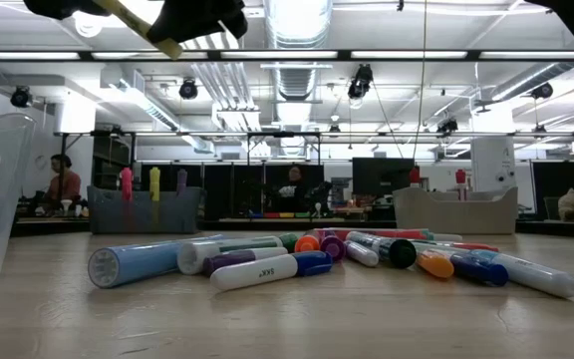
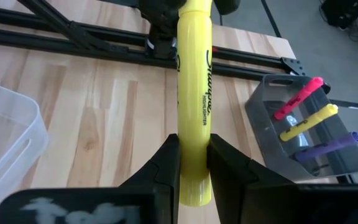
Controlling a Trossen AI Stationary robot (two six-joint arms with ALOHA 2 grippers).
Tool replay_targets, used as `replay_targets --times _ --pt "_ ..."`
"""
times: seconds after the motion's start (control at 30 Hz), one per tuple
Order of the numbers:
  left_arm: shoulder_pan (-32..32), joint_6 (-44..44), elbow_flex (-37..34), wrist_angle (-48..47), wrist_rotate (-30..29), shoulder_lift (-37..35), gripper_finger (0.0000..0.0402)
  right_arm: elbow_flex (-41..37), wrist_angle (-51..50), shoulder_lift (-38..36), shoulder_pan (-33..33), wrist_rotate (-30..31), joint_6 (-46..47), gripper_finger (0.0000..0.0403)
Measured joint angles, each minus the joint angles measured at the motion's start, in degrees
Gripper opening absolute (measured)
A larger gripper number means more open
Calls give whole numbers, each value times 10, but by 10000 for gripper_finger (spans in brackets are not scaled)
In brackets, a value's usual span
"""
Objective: Pick & Place Markers
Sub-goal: Put the yellow highlighter pen into the black bin
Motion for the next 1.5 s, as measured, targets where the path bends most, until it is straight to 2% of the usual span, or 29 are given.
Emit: replay_targets --times 0.27,0.63,0.83,1.5 --pt "0 -6 0 2 17 0 155 0 0 0 0 -1 0 54" --pt "0 5 0 27 19 0 104 0 10 0 0 1 1 54" --pt "0 6 0 26 19 0 90 0 12 1 0 5 2 54" --pt "0 -8 0 26 22 0 87 -5 30 1 0 21 -3 54"
